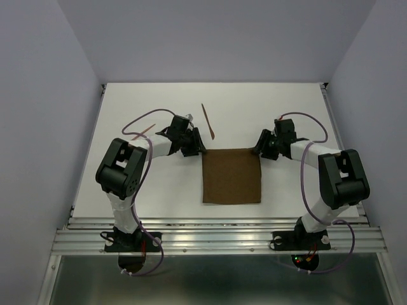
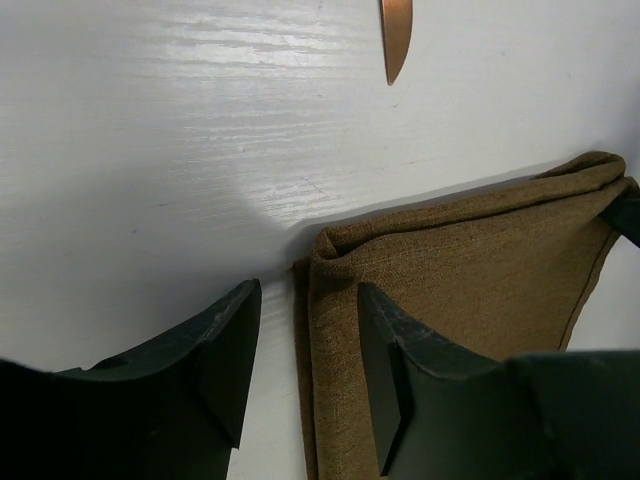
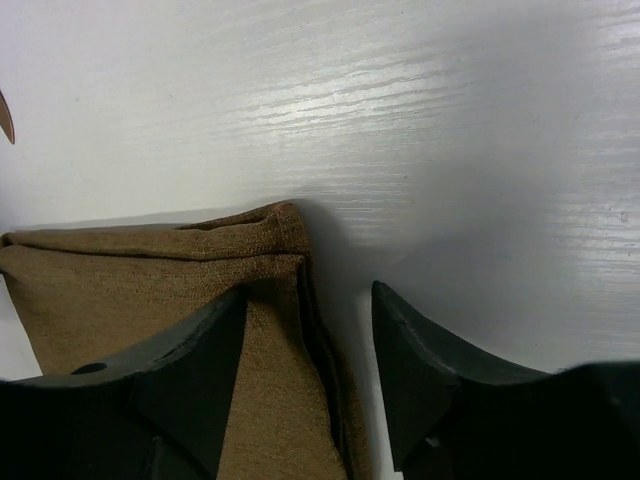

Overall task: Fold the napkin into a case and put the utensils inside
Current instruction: Smooth out the lower triangle-folded napkin at the center of the board, then pick up the lower triangle-folded napkin from the center of the board, then fold the lower triangle-folded napkin at the center of the board.

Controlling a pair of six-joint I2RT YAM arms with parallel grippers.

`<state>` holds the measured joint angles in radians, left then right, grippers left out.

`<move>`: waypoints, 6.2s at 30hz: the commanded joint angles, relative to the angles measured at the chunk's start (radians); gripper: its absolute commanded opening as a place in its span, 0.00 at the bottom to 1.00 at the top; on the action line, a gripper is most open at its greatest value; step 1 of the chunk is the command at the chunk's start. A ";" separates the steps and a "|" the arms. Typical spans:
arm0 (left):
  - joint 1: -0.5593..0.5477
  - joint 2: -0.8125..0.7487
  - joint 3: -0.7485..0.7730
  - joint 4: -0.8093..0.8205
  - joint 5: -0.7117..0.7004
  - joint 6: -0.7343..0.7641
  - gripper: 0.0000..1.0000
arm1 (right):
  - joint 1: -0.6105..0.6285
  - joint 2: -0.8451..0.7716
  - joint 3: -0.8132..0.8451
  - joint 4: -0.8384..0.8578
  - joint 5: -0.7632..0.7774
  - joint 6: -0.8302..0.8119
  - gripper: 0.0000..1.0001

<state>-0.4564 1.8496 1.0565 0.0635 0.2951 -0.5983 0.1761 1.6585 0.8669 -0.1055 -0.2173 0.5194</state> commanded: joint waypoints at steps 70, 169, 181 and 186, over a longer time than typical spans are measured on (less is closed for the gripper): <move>-0.047 0.067 0.177 -0.217 -0.249 0.008 0.01 | -0.027 0.060 0.018 0.107 0.045 -0.021 0.01; -0.271 0.318 0.566 -0.123 -0.048 -0.011 0.00 | 0.092 -0.034 0.138 -0.025 0.079 0.057 0.01; -0.272 0.393 0.608 -0.114 -0.089 -0.029 0.00 | 0.102 -0.016 0.147 -0.030 0.056 0.048 0.01; -0.272 0.405 0.606 -0.114 -0.091 -0.034 0.00 | 0.102 -0.023 0.146 -0.025 0.045 0.056 0.01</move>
<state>-0.7250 2.2463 1.6314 -0.0551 0.2272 -0.6342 0.2699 1.6417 0.9737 -0.1493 -0.1650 0.5789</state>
